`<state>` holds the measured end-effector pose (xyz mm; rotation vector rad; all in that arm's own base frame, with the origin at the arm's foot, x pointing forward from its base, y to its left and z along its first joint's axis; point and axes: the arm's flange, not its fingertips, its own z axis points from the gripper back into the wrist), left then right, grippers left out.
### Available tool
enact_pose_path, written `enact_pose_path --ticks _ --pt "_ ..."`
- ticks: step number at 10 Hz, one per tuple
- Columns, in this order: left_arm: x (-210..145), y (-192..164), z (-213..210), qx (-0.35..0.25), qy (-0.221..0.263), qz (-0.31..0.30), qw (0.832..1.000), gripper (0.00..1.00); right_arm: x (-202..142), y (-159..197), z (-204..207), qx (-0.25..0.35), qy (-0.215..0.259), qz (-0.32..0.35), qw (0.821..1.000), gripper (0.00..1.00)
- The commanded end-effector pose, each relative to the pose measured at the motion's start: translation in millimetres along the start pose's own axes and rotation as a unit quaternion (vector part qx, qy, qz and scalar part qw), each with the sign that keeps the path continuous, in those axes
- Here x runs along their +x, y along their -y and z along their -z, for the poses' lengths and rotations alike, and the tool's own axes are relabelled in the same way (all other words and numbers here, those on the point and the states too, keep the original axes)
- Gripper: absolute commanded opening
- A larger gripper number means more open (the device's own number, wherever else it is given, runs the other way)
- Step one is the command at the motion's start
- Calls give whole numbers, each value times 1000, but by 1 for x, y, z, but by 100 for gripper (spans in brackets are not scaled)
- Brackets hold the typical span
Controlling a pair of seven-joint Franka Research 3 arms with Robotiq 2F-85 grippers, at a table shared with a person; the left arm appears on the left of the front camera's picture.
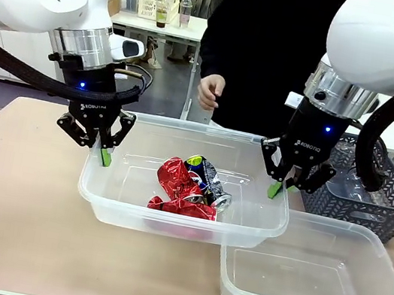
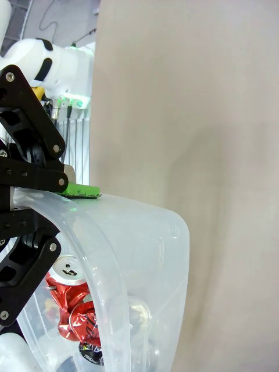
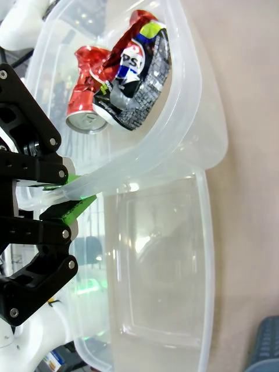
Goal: Sort the waste into each basket.
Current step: Offer the picked Organizing box to the human.
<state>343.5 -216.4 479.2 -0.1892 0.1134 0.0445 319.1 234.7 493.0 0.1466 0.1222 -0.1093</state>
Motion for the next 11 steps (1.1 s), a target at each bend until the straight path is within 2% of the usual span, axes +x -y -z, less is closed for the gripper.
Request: enact_pose_path --ticks 1,5,7,8,9,11 --pt "2 -3 -7 -6 9 -9 1000 3 2 -2 -2 2 1 -1 1000 6" --pt "0 0 0 0 0 0 1000 3 0 0 0 0 0 0 1000 6" --pt "41 11 -12 24 16 -14 999 3 44 -3 -23 -18 -41 8 999 6" --pt "67 15 -24 30 35 -6 999 3 69 -8 -40 -40 -59 -45 996 6" --pt "93 12 -36 4 9 11 1000 3 94 -12 -53 -57 -67 -11 996 6" --pt "132 6 -46 30 33 -44 998 3 139 -21 -58 -68 -107 -2 992 6"
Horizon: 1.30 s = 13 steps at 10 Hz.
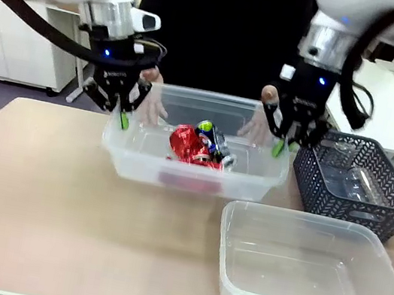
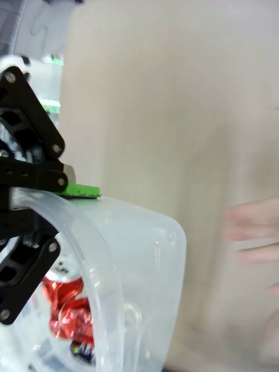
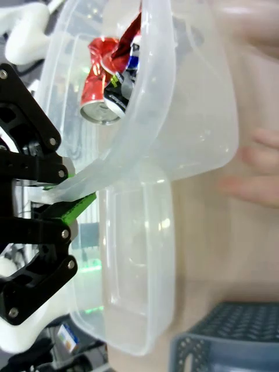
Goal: Sort the waste into each basket.
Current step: Offer the picked Organizing box to the human, then release the Organizing box you were holding.
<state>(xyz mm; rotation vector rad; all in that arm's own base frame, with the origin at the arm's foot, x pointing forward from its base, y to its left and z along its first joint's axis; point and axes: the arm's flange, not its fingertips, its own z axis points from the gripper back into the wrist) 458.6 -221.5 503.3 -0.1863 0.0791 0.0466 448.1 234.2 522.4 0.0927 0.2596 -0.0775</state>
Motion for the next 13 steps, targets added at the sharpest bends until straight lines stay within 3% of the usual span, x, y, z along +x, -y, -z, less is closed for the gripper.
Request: enact_pose_path --ticks 1,4,5,13 --pt "38 -13 -9 7 3 -42 999 3 29 -3 -16 -31 -53 1 998 6" --pt "49 -24 -3 -16 -8 -50 999 3 53 4 1 5 -70 -2 998 6" --pt "43 -10 3 -10 -15 -20 1000 3 51 -9 0 5 -43 -3 999 6" --pt "43 -10 3 -10 -15 -20 1000 3 51 -9 0 5 -43 -3 999 6"
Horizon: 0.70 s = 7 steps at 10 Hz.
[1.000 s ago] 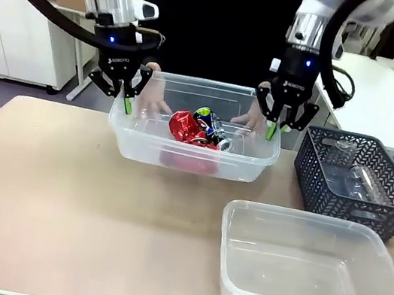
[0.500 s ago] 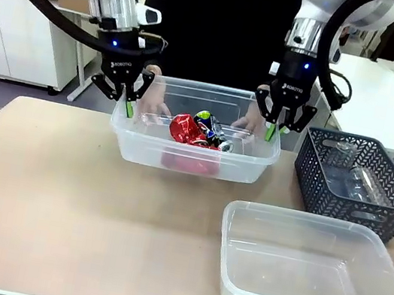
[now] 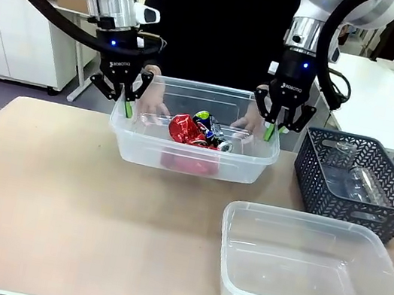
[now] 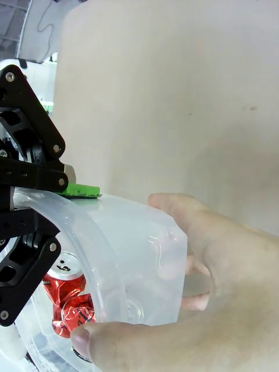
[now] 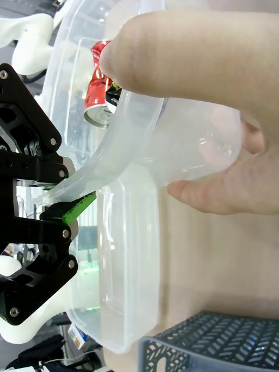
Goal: Sort the waste into each basket.
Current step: Release the Organizing box you were holding.
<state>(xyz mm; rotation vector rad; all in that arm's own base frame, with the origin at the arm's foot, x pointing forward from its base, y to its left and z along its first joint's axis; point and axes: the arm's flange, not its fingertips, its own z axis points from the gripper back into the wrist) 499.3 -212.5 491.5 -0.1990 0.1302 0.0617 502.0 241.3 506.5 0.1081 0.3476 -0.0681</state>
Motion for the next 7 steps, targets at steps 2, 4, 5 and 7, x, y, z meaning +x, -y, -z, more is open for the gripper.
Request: enact_pose_path --ticks 2,4,5,7 --pt "1 -1 -4 -4 9 -10 1000 3 -5 1 -2 -1 1 0 1000 6" --pt "0 0 0 0 0 0 1000 61 -20 23 3 36 37 11 999 63" --pt "-7 9 -13 21 18 13 1000 61 -35 31 3 57 71 30 995 62" --pt "-20 14 -34 15 50 20 998 65 -49 32 -2 62 120 43 990 66"
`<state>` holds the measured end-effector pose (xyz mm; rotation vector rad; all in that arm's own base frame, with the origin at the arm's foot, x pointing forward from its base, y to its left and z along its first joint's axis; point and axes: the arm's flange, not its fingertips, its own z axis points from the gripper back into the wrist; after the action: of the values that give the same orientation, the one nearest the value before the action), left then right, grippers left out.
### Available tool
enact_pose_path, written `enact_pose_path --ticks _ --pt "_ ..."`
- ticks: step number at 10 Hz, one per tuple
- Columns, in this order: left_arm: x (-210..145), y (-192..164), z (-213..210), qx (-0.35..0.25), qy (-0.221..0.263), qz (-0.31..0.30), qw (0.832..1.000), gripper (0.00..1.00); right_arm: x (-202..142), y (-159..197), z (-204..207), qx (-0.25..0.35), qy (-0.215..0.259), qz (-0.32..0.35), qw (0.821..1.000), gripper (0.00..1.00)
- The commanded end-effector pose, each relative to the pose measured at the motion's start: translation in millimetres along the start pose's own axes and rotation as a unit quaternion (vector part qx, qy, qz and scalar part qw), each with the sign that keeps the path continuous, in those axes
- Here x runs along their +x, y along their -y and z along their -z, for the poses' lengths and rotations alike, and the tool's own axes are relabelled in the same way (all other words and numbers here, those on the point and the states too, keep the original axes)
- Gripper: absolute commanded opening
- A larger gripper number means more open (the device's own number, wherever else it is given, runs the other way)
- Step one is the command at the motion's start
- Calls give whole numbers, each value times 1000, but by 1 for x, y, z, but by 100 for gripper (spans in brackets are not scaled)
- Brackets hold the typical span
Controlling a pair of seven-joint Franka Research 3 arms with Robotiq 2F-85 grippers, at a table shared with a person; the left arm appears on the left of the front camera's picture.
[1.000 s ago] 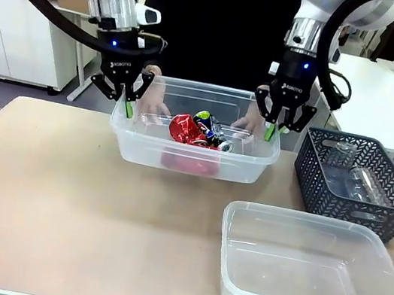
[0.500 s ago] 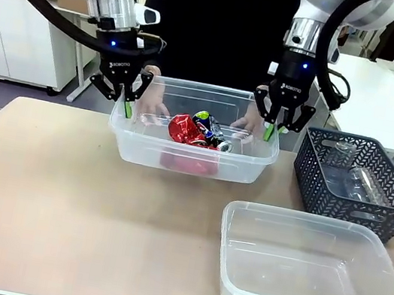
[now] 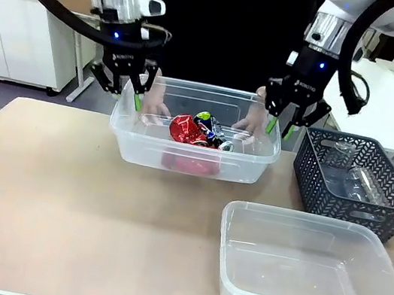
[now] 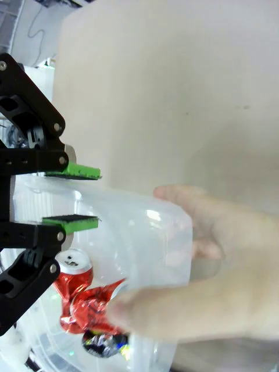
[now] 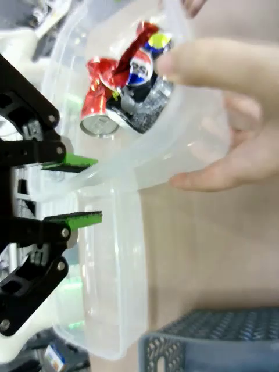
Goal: Sort the waste into each basket.
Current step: Release the Organizing box you were holding.
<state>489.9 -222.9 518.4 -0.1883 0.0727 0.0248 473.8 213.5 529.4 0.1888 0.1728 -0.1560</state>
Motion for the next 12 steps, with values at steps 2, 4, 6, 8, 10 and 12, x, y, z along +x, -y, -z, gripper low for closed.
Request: enact_pose_path --ticks 2,4,6,8,10,12 --pt "-23 1 -32 17 44 5 999 100 -35 13 -5 41 95 4 995 100" --pt "-41 -1 -45 -12 67 27 997 100 -56 24 -18 81 132 -34 987 100" --pt "-46 -3 -43 -28 71 30 997 100 -54 24 -19 85 134 -44 986 100" --pt "-46 -3 -37 -34 65 26 997 100 -58 18 -32 72 135 -22 988 100" --pt "-42 4 -51 -16 67 22 997 100 -58 18 -32 72 135 -22 988 100" --pt "-42 4 -51 -16 67 22 997 100 -58 18 -32 72 135 -22 988 100"
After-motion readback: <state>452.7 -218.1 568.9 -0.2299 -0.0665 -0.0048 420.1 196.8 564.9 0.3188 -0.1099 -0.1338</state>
